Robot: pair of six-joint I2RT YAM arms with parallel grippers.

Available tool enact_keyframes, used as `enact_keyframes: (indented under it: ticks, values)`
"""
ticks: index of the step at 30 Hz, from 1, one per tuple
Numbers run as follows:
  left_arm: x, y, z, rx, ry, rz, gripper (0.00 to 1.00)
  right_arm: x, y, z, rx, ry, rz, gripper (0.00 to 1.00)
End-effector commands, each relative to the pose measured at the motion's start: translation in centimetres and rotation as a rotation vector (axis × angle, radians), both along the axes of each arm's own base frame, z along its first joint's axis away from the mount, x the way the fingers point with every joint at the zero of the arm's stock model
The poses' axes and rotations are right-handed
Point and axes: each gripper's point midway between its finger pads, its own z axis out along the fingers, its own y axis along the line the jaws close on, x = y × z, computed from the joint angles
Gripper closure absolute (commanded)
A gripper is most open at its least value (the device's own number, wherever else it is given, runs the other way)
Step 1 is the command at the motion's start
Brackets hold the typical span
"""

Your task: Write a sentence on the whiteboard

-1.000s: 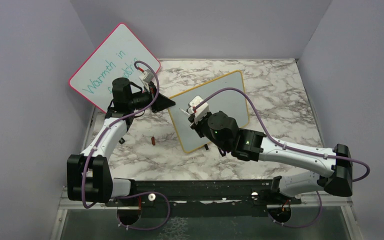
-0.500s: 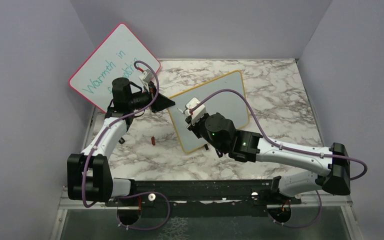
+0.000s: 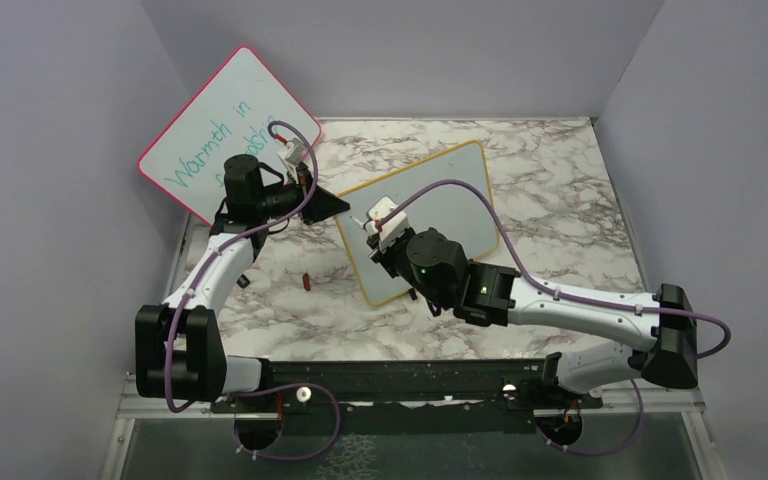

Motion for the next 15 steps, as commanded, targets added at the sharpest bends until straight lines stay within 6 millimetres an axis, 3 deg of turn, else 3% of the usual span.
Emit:
enact_keyframes:
  ticks: [1,15]
  values:
    - [0.6,0.4,-1.3,0.035,-0.001,0.021,1.00,0.1,0.9,0.2,0.018,-0.020,-0.005,0.99]
    - [0.6,0.3,-1.3,0.031,0.003,0.015,1.00,1.2,0.8,-1.8,-0.007,-0.009,-0.095,0.99]
